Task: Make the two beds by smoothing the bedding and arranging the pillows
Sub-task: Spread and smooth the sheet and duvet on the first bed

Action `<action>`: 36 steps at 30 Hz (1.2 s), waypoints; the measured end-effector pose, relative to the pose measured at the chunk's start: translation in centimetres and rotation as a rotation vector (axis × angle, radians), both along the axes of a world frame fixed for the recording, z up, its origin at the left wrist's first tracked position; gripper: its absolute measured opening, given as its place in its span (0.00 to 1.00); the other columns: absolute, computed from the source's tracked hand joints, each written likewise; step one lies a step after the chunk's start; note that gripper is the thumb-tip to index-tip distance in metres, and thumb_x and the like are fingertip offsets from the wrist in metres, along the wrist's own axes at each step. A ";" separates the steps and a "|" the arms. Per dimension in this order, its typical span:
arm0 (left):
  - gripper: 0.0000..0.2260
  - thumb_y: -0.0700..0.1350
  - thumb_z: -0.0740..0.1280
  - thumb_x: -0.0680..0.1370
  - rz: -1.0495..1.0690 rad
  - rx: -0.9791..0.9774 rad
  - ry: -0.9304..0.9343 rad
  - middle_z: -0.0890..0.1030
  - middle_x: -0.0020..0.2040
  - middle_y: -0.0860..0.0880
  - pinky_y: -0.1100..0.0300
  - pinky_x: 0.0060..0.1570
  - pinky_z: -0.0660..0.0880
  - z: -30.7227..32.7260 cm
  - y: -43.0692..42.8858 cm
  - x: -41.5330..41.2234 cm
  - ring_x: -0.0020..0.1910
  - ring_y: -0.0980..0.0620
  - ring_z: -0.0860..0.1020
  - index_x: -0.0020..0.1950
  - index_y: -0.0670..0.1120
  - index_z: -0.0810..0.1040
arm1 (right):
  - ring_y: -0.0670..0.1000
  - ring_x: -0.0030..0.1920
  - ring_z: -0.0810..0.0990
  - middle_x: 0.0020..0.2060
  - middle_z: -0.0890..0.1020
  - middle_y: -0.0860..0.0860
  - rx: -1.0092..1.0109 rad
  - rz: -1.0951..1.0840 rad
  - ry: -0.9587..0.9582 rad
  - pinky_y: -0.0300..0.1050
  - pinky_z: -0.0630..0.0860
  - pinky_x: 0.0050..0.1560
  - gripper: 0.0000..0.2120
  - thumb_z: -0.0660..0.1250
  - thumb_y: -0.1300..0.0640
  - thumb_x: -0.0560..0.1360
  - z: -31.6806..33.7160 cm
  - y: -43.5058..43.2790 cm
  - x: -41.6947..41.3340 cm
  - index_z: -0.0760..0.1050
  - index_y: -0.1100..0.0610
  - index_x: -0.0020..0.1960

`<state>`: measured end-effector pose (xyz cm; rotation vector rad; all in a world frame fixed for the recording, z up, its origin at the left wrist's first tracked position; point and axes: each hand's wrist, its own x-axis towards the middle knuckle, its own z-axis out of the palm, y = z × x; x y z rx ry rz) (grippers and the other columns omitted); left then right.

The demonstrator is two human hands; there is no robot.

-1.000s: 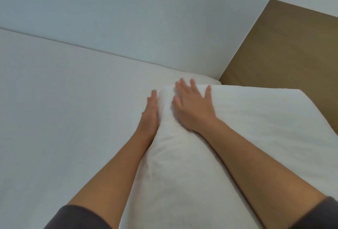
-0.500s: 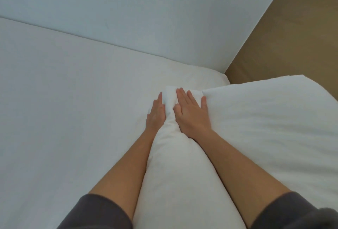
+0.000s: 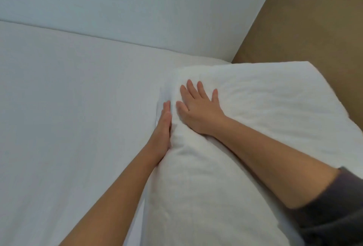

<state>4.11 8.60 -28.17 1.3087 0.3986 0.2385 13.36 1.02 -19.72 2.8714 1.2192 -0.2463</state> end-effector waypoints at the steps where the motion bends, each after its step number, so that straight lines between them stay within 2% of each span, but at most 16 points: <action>1: 0.30 0.69 0.50 0.78 -0.025 0.064 -0.019 0.57 0.78 0.60 0.53 0.77 0.52 0.6 -0.5 -1.1 0.76 0.62 0.56 0.79 0.60 0.54 | 0.52 0.78 0.35 0.79 0.40 0.48 -0.004 0.004 0.024 0.63 0.33 0.74 0.30 0.43 0.42 0.82 0.9 -1.2 -0.5 0.42 0.51 0.80; 3: 0.27 0.63 0.48 0.81 -0.009 0.308 -0.045 0.49 0.79 0.61 0.55 0.77 0.46 1.8 -1.7 -2.5 0.76 0.65 0.48 0.79 0.59 0.48 | 0.50 0.78 0.35 0.79 0.40 0.47 -0.003 -0.019 0.016 0.63 0.34 0.74 0.31 0.43 0.39 0.82 2.4 -4.5 -0.6 0.41 0.50 0.80; 5: 0.25 0.57 0.46 0.83 -0.034 0.614 -0.005 0.41 0.79 0.59 0.53 0.77 0.40 4.4 -2.7 -1.8 0.76 0.63 0.40 0.79 0.57 0.43 | 0.50 0.78 0.35 0.79 0.39 0.46 0.005 -0.082 -0.058 0.62 0.34 0.75 0.31 0.43 0.39 0.81 3.6 -8.0 0.8 0.41 0.50 0.80; 8: 0.26 0.58 0.42 0.82 -0.214 1.111 0.140 0.36 0.79 0.54 0.46 0.75 0.37 9.1 -4.6 2.0 0.77 0.54 0.36 0.79 0.55 0.39 | 0.50 0.78 0.35 0.79 0.40 0.45 0.027 -0.188 -0.112 0.63 0.35 0.75 0.30 0.43 0.38 0.81 5.0 -12.8 4.4 0.42 0.48 0.80; 12: 0.30 0.64 0.42 0.80 -0.315 1.364 0.304 0.38 0.80 0.49 0.38 0.74 0.39 11.1 -8.3 7.6 0.78 0.47 0.38 0.79 0.54 0.41 | 0.51 0.78 0.37 0.79 0.41 0.43 0.012 -0.220 -0.165 0.65 0.36 0.74 0.29 0.42 0.36 0.80 5.8 -18.0 8.5 0.44 0.42 0.79; 18: 0.33 0.67 0.42 0.79 -0.295 1.586 0.334 0.40 0.80 0.47 0.36 0.73 0.44 13.2 -11.8 15.4 0.78 0.43 0.40 0.80 0.54 0.41 | 0.54 0.79 0.40 0.79 0.42 0.44 -0.005 -0.264 -0.248 0.68 0.40 0.74 0.28 0.42 0.36 0.80 7.1 -22.0 15.2 0.44 0.40 0.79; 21: 0.33 0.68 0.42 0.78 -0.250 1.602 0.363 0.43 0.80 0.47 0.35 0.73 0.44 13.8 -12.7 19.4 0.78 0.43 0.42 0.80 0.54 0.43 | 0.54 0.79 0.43 0.79 0.47 0.44 0.078 -0.268 -0.233 0.65 0.44 0.75 0.27 0.44 0.38 0.81 6.8 -22.8 18.6 0.46 0.42 0.79; 23: 0.33 0.68 0.42 0.78 -0.246 1.623 0.389 0.49 0.80 0.47 0.33 0.72 0.43 12.5 -13.3 21.3 0.78 0.43 0.46 0.80 0.54 0.47 | 0.52 0.79 0.45 0.79 0.50 0.45 0.073 -0.268 -0.208 0.63 0.44 0.75 0.27 0.44 0.40 0.82 4.4 -23.6 20.0 0.47 0.45 0.79; 26: 0.35 0.69 0.41 0.77 -0.316 1.753 0.453 0.56 0.79 0.45 0.32 0.69 0.40 7.9 -15.4 22.0 0.78 0.41 0.49 0.79 0.53 0.51 | 0.51 0.79 0.43 0.79 0.48 0.46 -0.044 -0.229 -0.198 0.60 0.40 0.76 0.29 0.40 0.41 0.81 -2.0 -25.1 20.5 0.43 0.48 0.80; 29: 0.36 0.70 0.41 0.76 -0.296 1.820 0.491 0.52 0.79 0.43 0.31 0.69 0.36 5.1 -15.9 22.3 0.78 0.39 0.46 0.80 0.52 0.48 | 0.51 0.79 0.41 0.79 0.45 0.46 -0.058 -0.232 -0.227 0.61 0.38 0.76 0.36 0.28 0.37 0.74 -5.4 -25.2 21.1 0.40 0.48 0.80; 31: 0.36 0.70 0.41 0.77 -0.294 1.850 0.514 0.49 0.80 0.43 0.31 0.69 0.35 4.8 -15.7 22.1 0.78 0.39 0.43 0.80 0.52 0.45 | 0.52 0.79 0.40 0.79 0.45 0.46 -0.053 -0.233 -0.227 0.61 0.37 0.76 0.39 0.26 0.37 0.71 -6.1 -24.9 21.2 0.39 0.47 0.79; 33: 0.36 0.70 0.41 0.77 -0.301 1.852 0.531 0.45 0.80 0.43 0.31 0.69 0.35 5.2 -15.7 21.4 0.78 0.39 0.40 0.80 0.52 0.42 | 0.52 0.79 0.39 0.79 0.43 0.46 -0.033 -0.232 -0.205 0.61 0.37 0.76 0.35 0.29 0.36 0.74 -5.9 -24.9 20.8 0.38 0.48 0.79; 36: 0.36 0.70 0.42 0.77 -0.333 1.806 0.540 0.41 0.80 0.43 0.31 0.69 0.35 6.8 -16.0 19.5 0.77 0.39 0.38 0.79 0.52 0.40 | 0.52 0.78 0.36 0.79 0.39 0.46 -0.009 -0.249 -0.125 0.63 0.36 0.75 0.31 0.40 0.38 0.81 -3.3 -25.0 19.6 0.36 0.47 0.79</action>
